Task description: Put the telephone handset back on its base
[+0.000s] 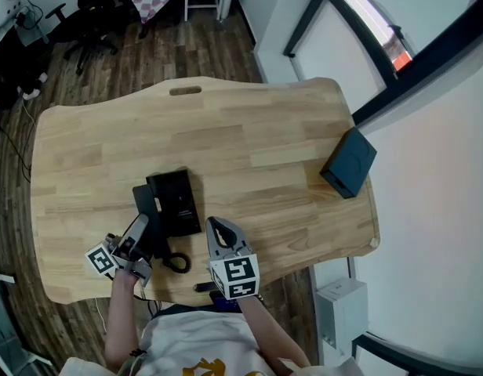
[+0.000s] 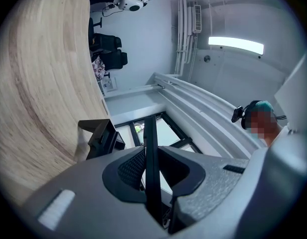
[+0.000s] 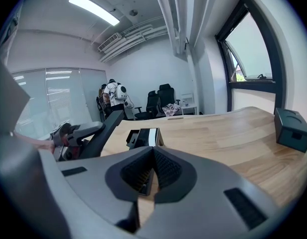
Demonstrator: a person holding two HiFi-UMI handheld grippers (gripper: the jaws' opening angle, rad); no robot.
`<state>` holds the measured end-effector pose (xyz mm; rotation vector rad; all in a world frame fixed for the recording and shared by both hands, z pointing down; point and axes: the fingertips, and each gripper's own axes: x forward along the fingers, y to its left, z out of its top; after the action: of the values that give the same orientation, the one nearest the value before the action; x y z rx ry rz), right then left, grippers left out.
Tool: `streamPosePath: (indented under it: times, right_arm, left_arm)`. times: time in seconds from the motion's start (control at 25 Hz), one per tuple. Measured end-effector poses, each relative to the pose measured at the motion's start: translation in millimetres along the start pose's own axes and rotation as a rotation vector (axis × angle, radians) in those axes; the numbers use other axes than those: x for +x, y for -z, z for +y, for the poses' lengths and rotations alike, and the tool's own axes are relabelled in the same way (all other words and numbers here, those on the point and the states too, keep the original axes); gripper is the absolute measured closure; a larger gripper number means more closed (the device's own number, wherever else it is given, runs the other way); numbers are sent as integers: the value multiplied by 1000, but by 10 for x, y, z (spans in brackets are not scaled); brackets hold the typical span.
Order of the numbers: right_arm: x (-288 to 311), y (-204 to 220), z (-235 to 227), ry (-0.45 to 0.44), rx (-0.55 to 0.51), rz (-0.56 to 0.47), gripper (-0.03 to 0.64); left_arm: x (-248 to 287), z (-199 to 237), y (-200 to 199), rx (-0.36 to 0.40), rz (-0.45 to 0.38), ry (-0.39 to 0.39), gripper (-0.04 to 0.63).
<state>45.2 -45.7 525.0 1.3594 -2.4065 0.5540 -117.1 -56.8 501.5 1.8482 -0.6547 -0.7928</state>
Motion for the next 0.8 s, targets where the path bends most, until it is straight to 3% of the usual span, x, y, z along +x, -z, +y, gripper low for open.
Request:
streamPosePath:
  times: [0.8]
  right_arm:
    - [158, 133, -127, -7, 37, 56, 611]
  left_arm:
    - [102, 434, -44, -25, -1, -58, 520]
